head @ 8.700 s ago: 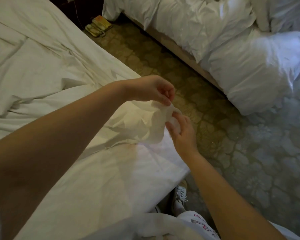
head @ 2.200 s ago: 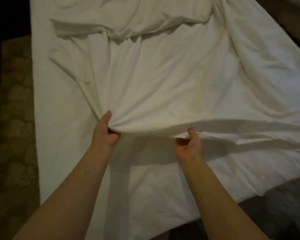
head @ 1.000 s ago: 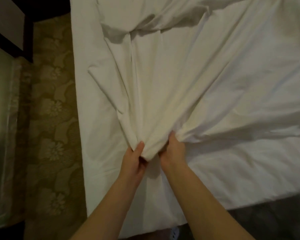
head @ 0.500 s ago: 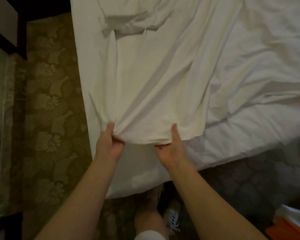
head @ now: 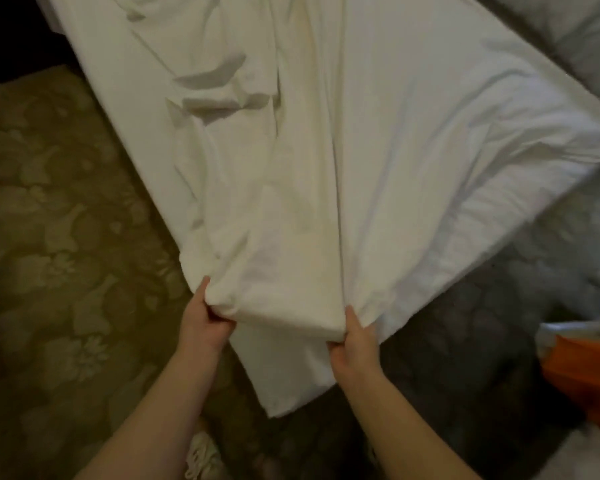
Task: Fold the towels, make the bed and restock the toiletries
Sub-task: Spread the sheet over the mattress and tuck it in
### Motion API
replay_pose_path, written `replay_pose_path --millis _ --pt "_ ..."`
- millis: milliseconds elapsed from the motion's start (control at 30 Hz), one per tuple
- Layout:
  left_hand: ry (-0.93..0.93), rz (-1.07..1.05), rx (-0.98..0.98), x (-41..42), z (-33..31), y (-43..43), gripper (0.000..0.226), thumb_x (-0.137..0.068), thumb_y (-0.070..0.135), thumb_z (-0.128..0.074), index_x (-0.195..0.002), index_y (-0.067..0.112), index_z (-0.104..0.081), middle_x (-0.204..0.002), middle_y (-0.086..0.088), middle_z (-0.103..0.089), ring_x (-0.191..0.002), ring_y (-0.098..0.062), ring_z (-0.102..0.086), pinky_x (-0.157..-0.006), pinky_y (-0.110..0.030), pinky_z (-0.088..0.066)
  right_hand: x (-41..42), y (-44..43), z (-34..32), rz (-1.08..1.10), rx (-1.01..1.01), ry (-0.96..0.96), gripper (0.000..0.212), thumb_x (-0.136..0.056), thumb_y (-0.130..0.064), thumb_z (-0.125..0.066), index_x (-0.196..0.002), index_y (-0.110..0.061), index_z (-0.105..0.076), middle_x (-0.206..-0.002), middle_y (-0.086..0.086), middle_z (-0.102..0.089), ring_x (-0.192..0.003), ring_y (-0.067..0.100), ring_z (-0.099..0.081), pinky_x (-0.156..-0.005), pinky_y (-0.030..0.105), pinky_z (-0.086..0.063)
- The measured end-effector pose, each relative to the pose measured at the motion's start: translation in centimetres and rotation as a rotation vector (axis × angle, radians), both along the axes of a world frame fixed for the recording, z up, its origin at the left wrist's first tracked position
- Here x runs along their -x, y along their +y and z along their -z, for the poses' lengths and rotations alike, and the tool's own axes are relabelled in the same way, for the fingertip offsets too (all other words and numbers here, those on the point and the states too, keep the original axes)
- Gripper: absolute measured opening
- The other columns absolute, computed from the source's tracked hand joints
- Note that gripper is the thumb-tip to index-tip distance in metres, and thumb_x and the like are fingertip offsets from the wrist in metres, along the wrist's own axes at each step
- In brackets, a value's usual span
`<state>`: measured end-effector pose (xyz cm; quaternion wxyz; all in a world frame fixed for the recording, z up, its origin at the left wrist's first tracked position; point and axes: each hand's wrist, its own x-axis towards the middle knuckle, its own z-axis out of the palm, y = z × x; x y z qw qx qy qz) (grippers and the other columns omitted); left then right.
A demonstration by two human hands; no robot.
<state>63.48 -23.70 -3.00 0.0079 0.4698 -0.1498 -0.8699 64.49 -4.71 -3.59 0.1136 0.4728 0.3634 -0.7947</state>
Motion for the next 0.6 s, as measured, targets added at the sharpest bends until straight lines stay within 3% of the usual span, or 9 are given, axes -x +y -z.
replay_pose_path --millis 100,167,300,400,533,600 --pt "-0.099 0.283 0.011 -5.3 -0.2 -0.3 0.038 -0.081 0.02 -0.065 -0.118 0.013 -0.064 -0.111 -0.011 -0.07 -0.106 -0.027 -0.063 -0.082 -0.043 -0.052 -1.6 -3.6 -0.4 -0.004 0.093 0.03 0.044 -0.087 -0.029 -0.066 -0.127 -0.014 -0.056 -0.116 0.008 -0.066 -0.108 0.029 -0.06 -0.095 0.043 -0.049" --pt "-0.141 0.328 -0.004 -8.9 -1.1 -0.4 0.028 -0.09 0.018 -0.058 -0.117 0.012 -0.063 -0.106 -0.013 -0.071 -0.099 -0.027 -0.064 -0.069 -0.04 -0.056 -3.1 -5.8 -0.8 -0.082 -0.045 -0.028 0.04 -0.088 -0.026 -0.066 -0.125 -0.013 -0.057 -0.11 0.006 -0.066 -0.102 0.026 -0.06 -0.088 0.037 -0.051" --pt "-0.197 0.306 -0.038 -13.6 -2.0 -1.2 0.035 -0.093 0.015 -0.056 -0.126 0.005 -0.054 -0.117 -0.016 -0.064 -0.1 -0.028 -0.062 -0.054 -0.034 -0.058 -7.5 -6.2 -1.9 -0.052 -0.398 -0.077 0.034 -0.095 -0.028 -0.057 -0.127 -0.015 -0.055 -0.106 0.002 -0.063 -0.096 0.021 -0.058 -0.093 0.038 -0.049" --pt "-0.303 0.36 -0.016 -17.1 -1.4 -1.2 0.034 -0.095 0.01 -0.053 -0.127 0.0 -0.052 -0.108 -0.015 -0.063 -0.094 -0.028 -0.059 -0.05 -0.034 -0.058 -11.9 -5.4 -2.3 -0.065 -0.518 -0.071 0.025 -0.097 -0.025 -0.053 -0.119 -0.015 -0.057 -0.099 -0.001 -0.063 -0.092 0.016 -0.058 -0.084 0.033 -0.047" --pt "-0.338 0.374 0.007 -19.9 -0.6 -2.0 0.039 -0.096 0.013 -0.049 -0.134 0.001 -0.047 -0.096 -0.013 -0.064 -0.086 -0.026 -0.057 -0.045 -0.031 -0.056 -15.6 -5.9 -1.5 -0.153 -0.397 -0.086 0.029 -0.097 -0.019 -0.053 -0.123 -0.008 -0.059 -0.114 0.009 -0.065 -0.103 0.024 -0.059 -0.096 0.038 -0.047" --pt "-0.275 0.396 0.037 -20.3 -0.8 -2.3 0.03 -0.095 0.013 -0.051 -0.124 0.005 -0.054 -0.083 -0.009 -0.07 -0.081 -0.021 -0.06 -0.045 -0.026 -0.054 -15.9 -5.8 -2.1 -0.146 -0.464 -0.017 0.014 -0.097 -0.019 -0.053 -0.103 -0.016 -0.065 -0.11 0.007 -0.066 -0.098 0.019 -0.06 -0.094 0.035 -0.048"
